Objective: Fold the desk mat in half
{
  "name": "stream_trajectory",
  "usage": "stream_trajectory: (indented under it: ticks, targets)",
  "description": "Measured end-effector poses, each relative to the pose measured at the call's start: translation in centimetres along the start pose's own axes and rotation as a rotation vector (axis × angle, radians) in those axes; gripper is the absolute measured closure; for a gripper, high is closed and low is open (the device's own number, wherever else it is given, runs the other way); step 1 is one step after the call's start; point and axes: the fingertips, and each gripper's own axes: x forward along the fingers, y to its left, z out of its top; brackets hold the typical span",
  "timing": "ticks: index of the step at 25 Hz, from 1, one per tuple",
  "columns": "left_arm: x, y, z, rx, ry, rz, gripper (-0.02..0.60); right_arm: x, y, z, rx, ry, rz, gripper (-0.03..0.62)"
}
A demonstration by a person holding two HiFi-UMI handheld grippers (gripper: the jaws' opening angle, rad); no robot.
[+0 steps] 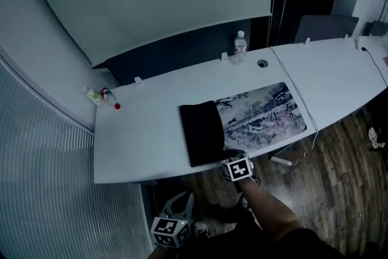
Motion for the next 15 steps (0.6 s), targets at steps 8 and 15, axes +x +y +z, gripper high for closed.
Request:
stream_trajectory:
  ticks: [8,15]
  targets:
    - [2.4,-2.6,0.3,0.014,0.002,-0.041,0.575,-1.3,-4.4,-1.0,0.037,0.0,-0.048,0.551]
    - [4.7,-4.6,0.4,0.023,0.01,-0.071,0.575,-2.9,-7.8,-1.2,0.037,0.004,-0.067,0.551]
